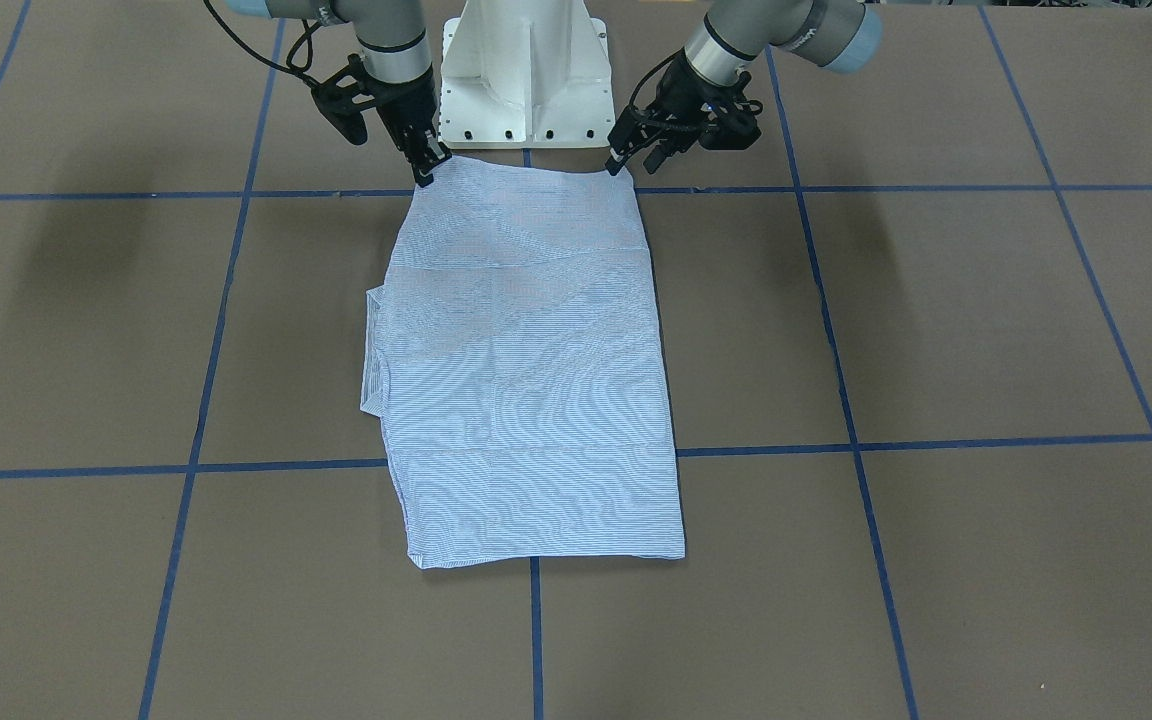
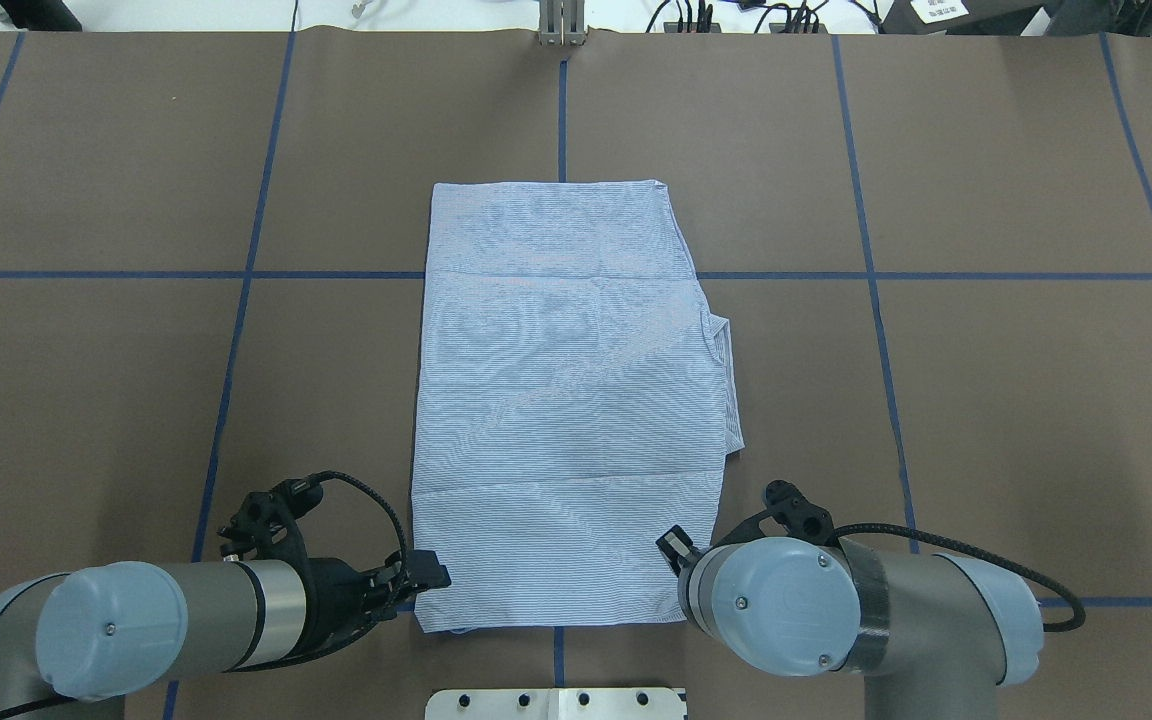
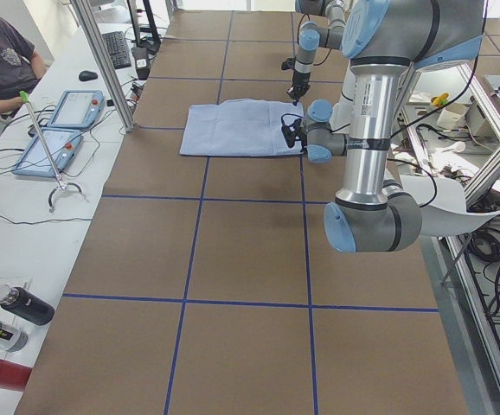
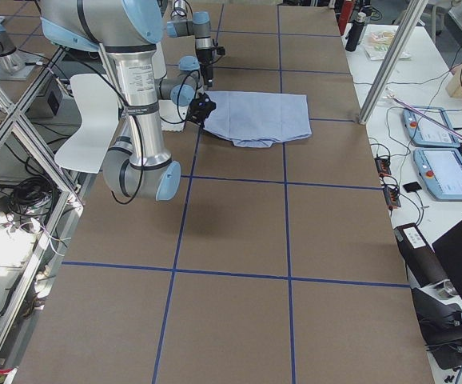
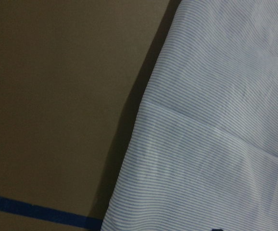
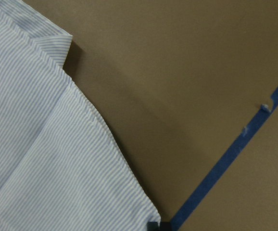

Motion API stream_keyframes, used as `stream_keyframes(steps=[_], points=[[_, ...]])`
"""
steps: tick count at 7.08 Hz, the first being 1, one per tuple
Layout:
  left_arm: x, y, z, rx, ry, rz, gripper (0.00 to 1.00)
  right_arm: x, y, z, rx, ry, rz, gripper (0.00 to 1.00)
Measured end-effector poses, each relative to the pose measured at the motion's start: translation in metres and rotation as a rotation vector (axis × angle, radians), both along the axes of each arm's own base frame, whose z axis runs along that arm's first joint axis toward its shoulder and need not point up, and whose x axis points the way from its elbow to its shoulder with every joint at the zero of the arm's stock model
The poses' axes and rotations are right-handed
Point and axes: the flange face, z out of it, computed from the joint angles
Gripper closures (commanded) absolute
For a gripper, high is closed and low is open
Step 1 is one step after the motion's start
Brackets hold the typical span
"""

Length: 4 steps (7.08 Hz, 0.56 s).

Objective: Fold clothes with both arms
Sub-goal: 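Lower the left gripper to the other near corner while the right holds position, then grasp the near edge corners of the shirt with both grippers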

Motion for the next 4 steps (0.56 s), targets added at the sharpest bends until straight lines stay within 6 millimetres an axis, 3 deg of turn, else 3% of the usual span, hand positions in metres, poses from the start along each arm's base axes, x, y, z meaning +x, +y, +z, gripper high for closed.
stream_keyframes(steps=[1,4], points=[[0.0055,0.0031,0.0041,-0.001,-0.009,0.008,0.26,0.0003,-0.0002,0.0000,0.000,0.000,0.000,1.00],[0.0133,0.0083,0.0113,-0.002,-0.025,0.020,0.44,0.0009,-0.0005,-0.0005,0.000,-0.001,0.001,1.00]])
